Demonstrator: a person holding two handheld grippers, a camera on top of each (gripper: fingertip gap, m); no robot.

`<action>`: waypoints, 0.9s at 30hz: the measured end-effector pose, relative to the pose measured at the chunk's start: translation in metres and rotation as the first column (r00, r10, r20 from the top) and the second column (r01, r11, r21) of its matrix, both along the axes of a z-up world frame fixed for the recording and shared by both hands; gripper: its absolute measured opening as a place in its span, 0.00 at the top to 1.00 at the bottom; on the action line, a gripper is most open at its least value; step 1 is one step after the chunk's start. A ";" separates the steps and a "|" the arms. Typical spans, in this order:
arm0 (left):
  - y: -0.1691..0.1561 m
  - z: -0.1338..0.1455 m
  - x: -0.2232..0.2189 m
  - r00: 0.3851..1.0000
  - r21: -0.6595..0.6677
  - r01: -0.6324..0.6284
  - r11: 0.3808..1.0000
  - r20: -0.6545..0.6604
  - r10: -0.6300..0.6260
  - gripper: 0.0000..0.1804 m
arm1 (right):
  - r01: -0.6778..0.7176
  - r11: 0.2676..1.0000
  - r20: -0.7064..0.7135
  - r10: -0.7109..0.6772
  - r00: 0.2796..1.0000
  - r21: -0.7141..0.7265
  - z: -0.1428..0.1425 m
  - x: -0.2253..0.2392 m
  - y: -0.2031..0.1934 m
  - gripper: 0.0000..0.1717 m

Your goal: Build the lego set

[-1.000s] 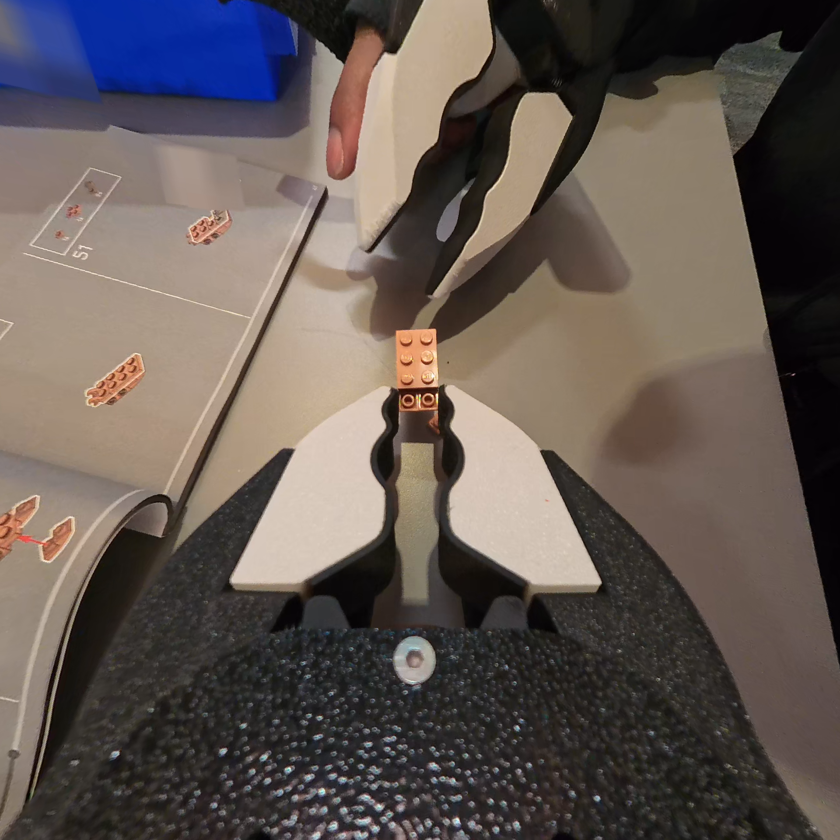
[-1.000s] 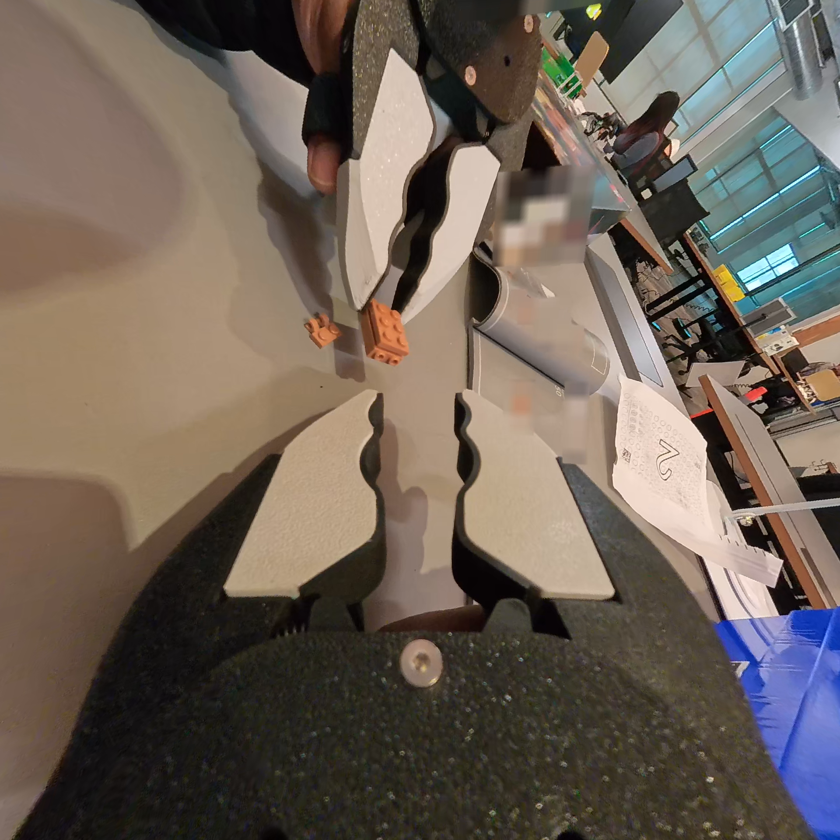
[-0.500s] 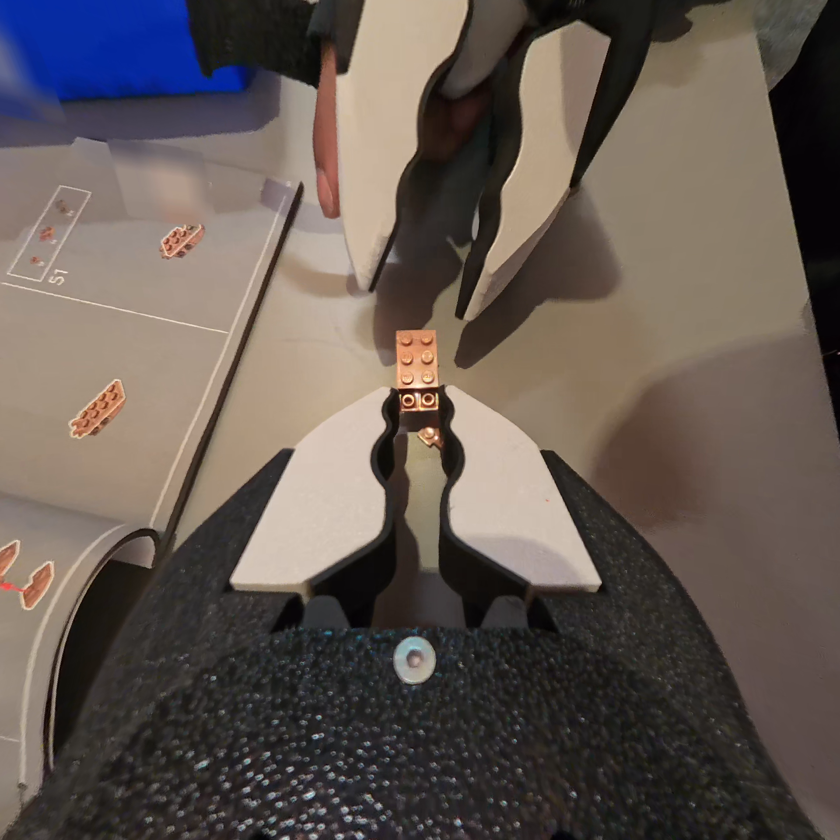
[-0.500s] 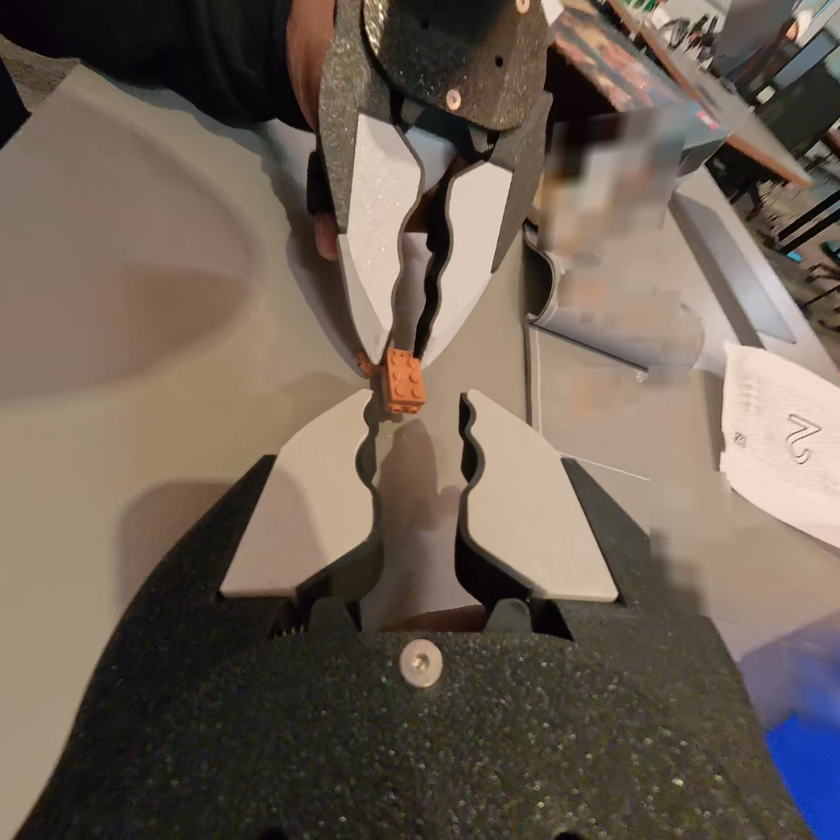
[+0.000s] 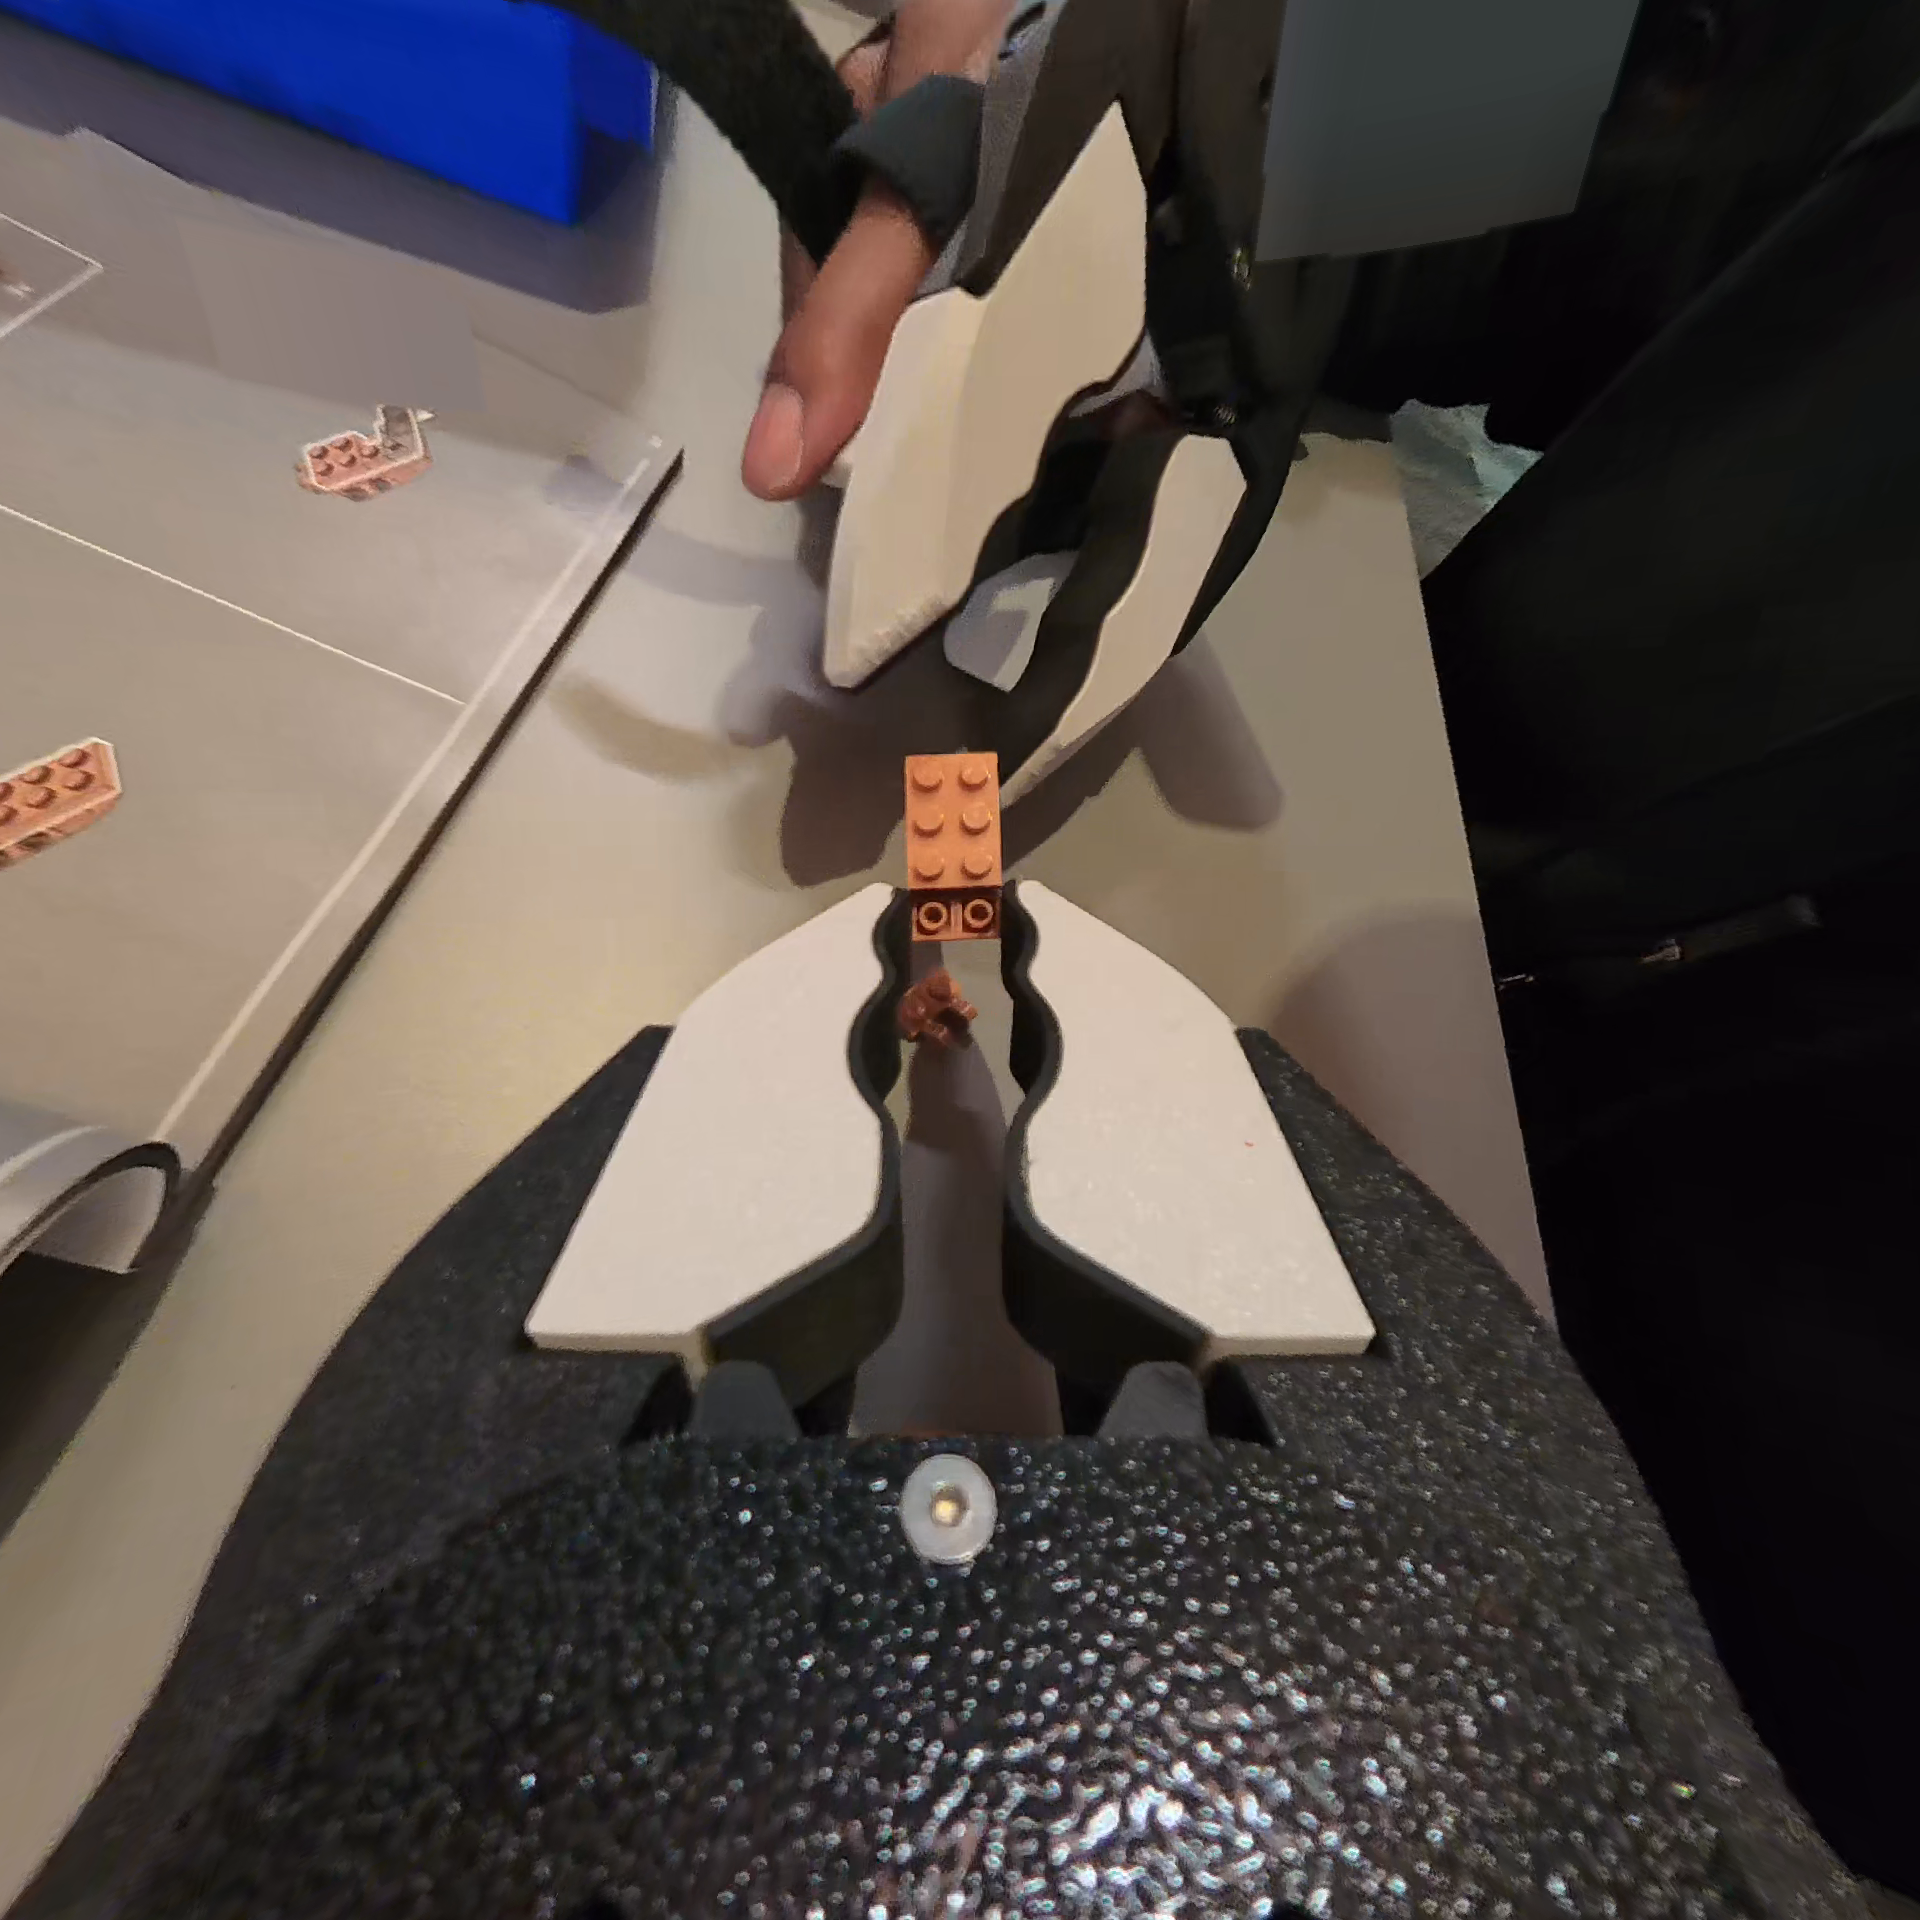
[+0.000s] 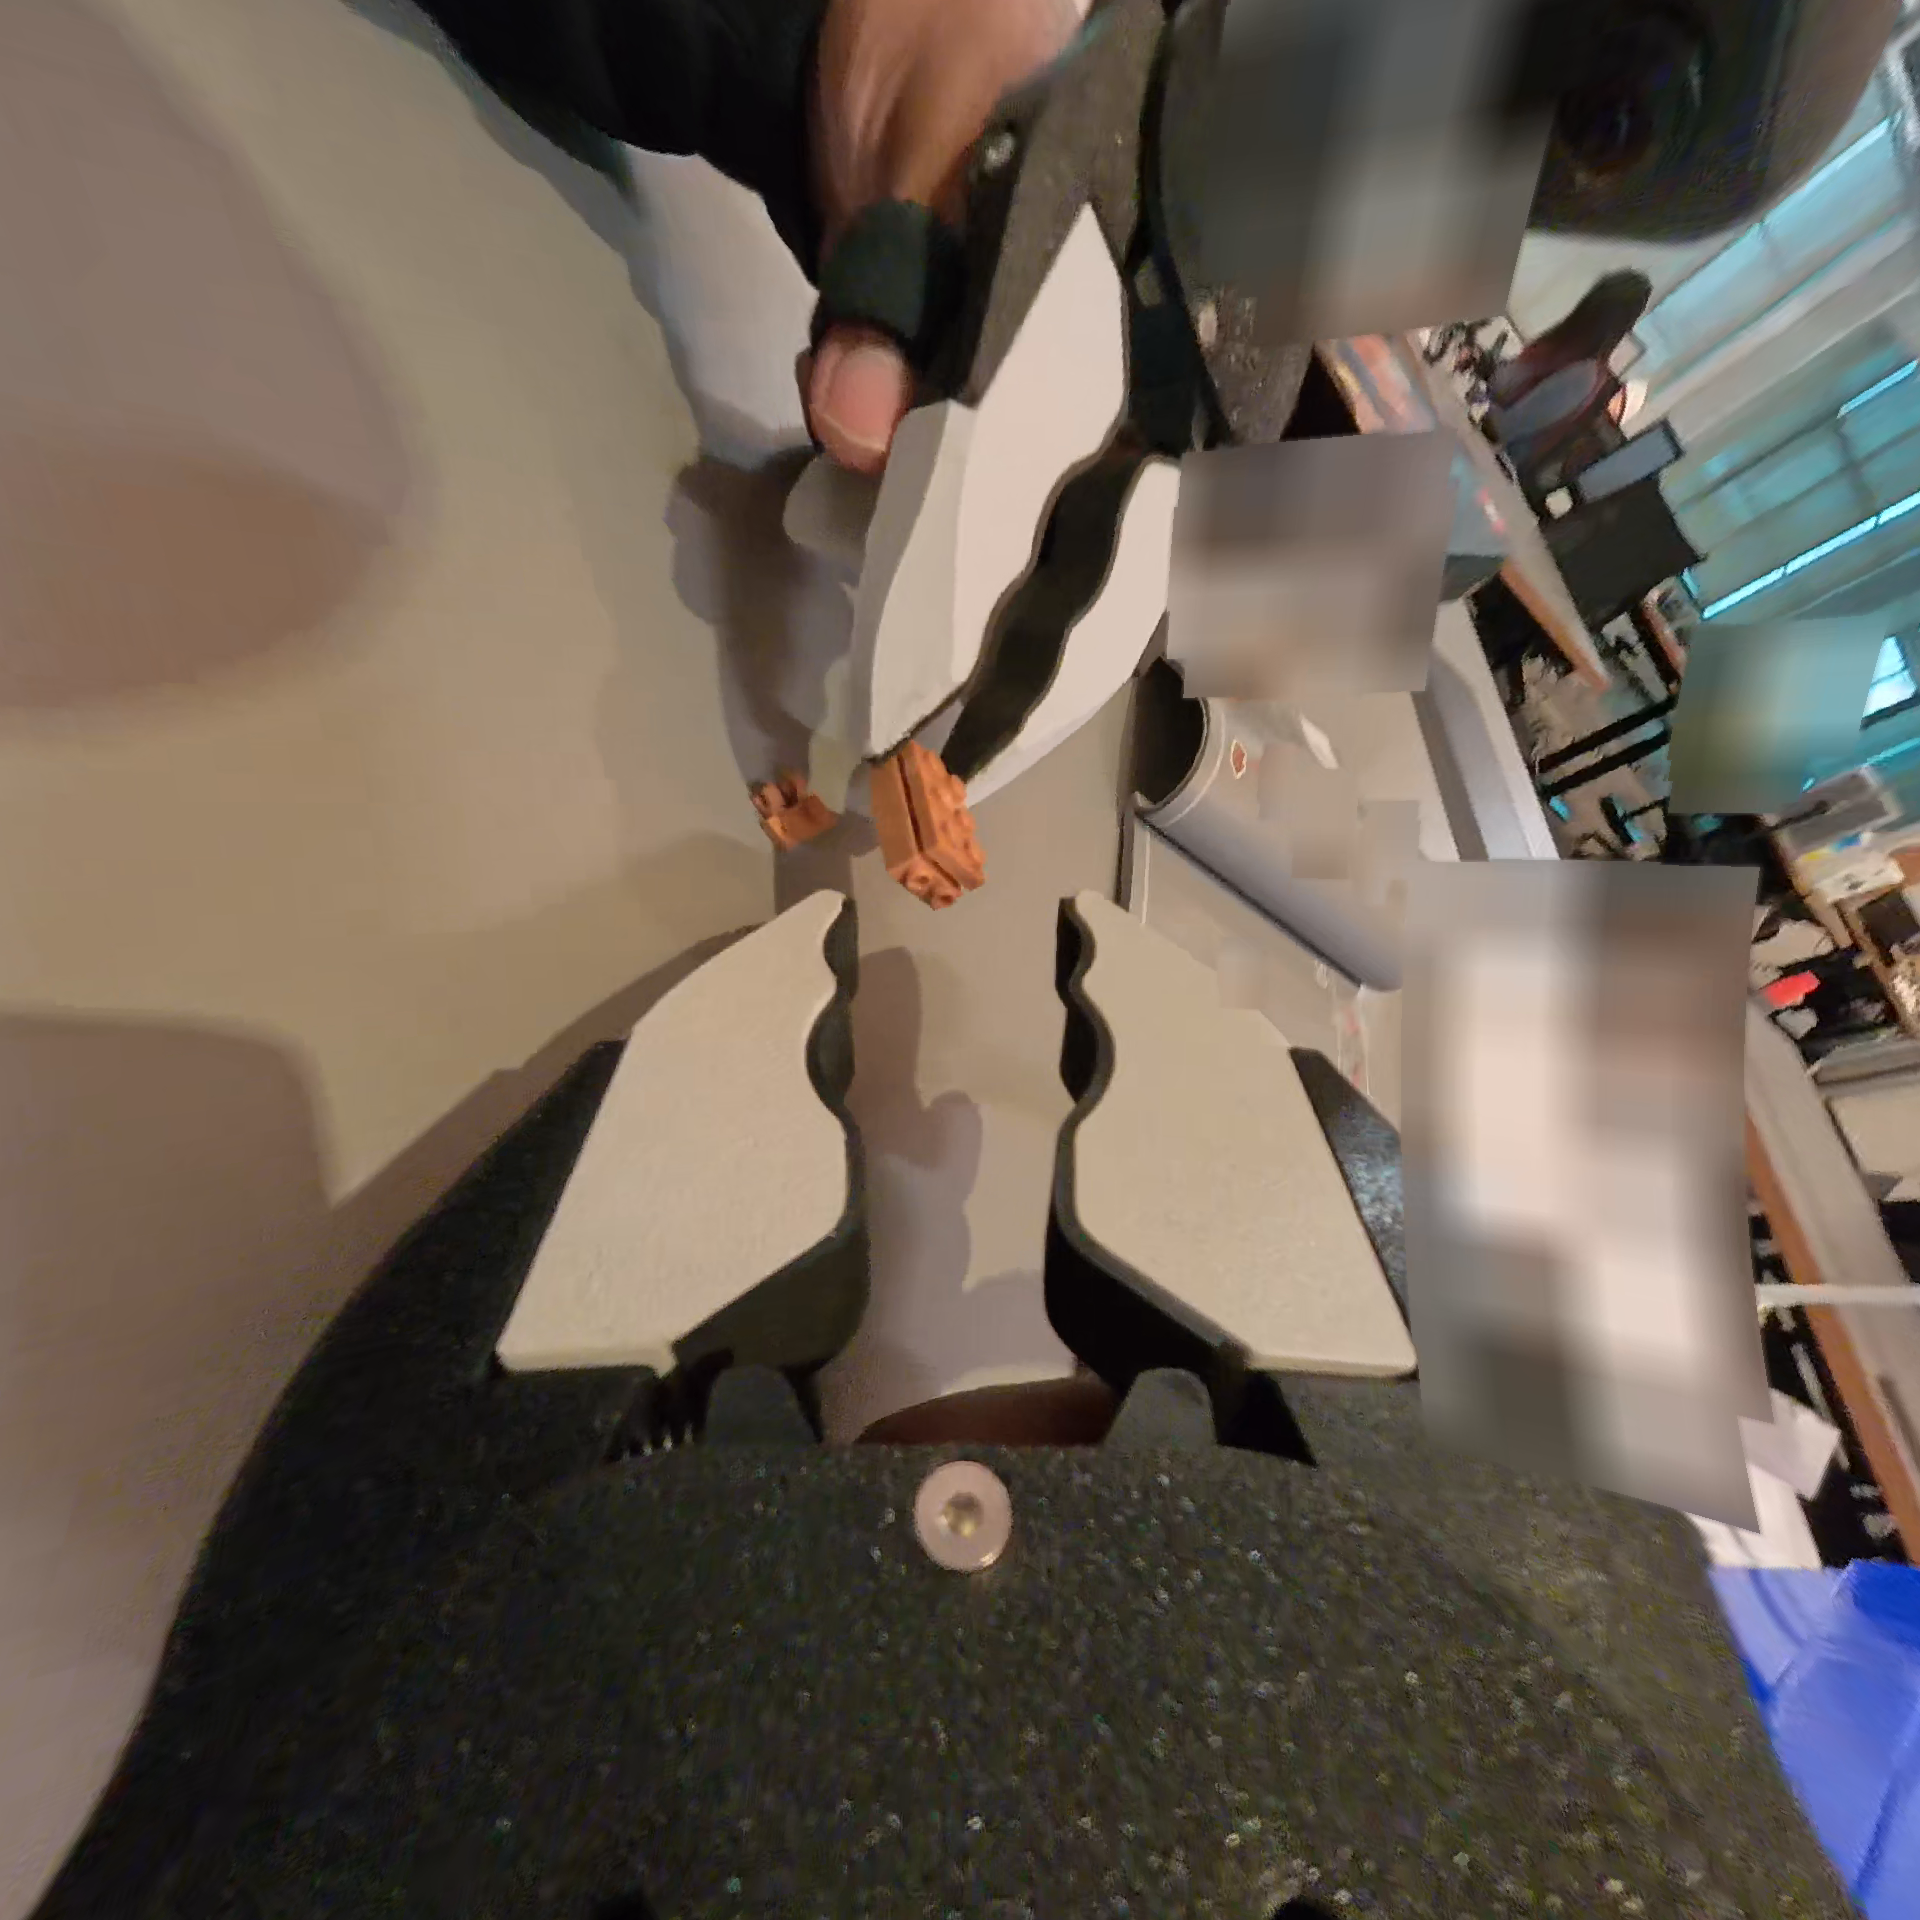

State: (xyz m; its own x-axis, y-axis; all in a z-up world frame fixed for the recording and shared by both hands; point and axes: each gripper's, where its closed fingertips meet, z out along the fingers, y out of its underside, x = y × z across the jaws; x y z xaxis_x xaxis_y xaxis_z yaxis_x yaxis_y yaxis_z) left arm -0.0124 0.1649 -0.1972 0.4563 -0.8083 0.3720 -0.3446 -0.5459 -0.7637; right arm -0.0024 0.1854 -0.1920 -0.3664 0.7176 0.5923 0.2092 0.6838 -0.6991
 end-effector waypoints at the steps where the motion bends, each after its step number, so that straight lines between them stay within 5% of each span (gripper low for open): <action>1: 0.000 -0.001 0.000 1.000 -0.004 0.002 1.000 -0.004 -0.002 0.91 | -0.018 1.000 -0.007 0.018 1.000 0.013 0.000 0.000 -0.003 0.79; 7: -0.001 -0.004 0.003 0.999 0.009 0.017 1.000 -0.042 -0.016 0.91 | -0.012 0.998 0.045 0.009 0.999 0.062 -0.010 -0.001 -0.008 0.81; 13: 0.003 -0.001 0.003 0.989 0.180 0.050 0.982 -0.147 -0.024 0.91 | 0.119 0.947 0.272 -0.035 0.962 -0.299 -0.017 0.008 -0.007 0.76; 18: 0.003 0.004 0.005 0.981 0.273 0.087 0.958 -0.193 -0.034 0.91 | 0.143 0.849 0.285 0.009 0.959 -0.509 -0.004 0.008 -0.012 0.79; 27: 0.002 0.002 0.008 0.977 0.286 0.104 0.953 -0.208 -0.044 0.91 | 0.149 0.874 0.279 -0.016 0.960 -0.462 -0.007 0.006 -0.013 0.90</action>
